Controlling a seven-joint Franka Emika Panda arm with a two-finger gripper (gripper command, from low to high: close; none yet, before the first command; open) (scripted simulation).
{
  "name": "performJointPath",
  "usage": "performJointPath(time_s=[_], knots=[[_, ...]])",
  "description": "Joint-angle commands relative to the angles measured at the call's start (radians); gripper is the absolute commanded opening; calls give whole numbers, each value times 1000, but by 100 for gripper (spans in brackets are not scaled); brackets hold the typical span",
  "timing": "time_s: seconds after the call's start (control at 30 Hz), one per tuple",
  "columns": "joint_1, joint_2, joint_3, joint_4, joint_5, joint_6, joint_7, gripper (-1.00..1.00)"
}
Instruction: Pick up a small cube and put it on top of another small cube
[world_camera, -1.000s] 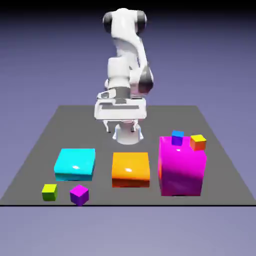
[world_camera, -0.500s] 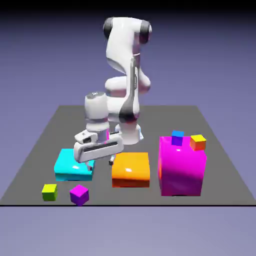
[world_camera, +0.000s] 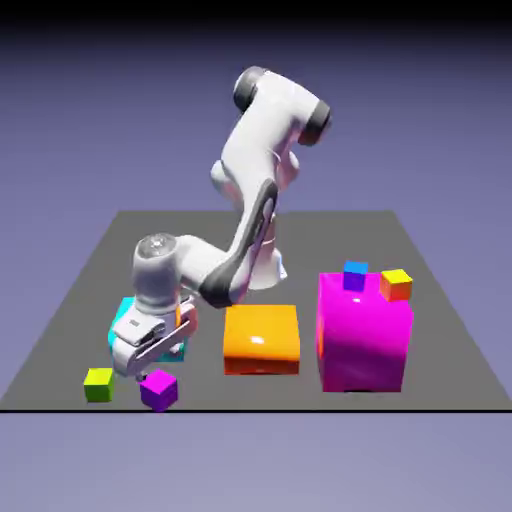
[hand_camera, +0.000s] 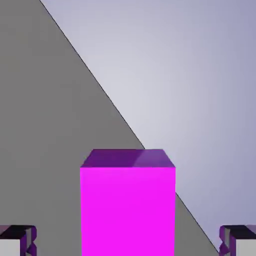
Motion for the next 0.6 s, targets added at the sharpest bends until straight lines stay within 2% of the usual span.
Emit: performJointPath(time_s=[0.0,0.03,0.07,0.23,0.5,0.57], knots=[[-30,35,36,10,31,27,-19,0],[-57,66,69,19,58,51,-36,0],[-57,66,69,19,58,51,-36,-100],[56,-69,-72,-18,-62,-55,40,-100],[-234,-97,-52,148,-187,-211,257,-100],[-243,-98,-51,153,-190,-216,264,-100]])
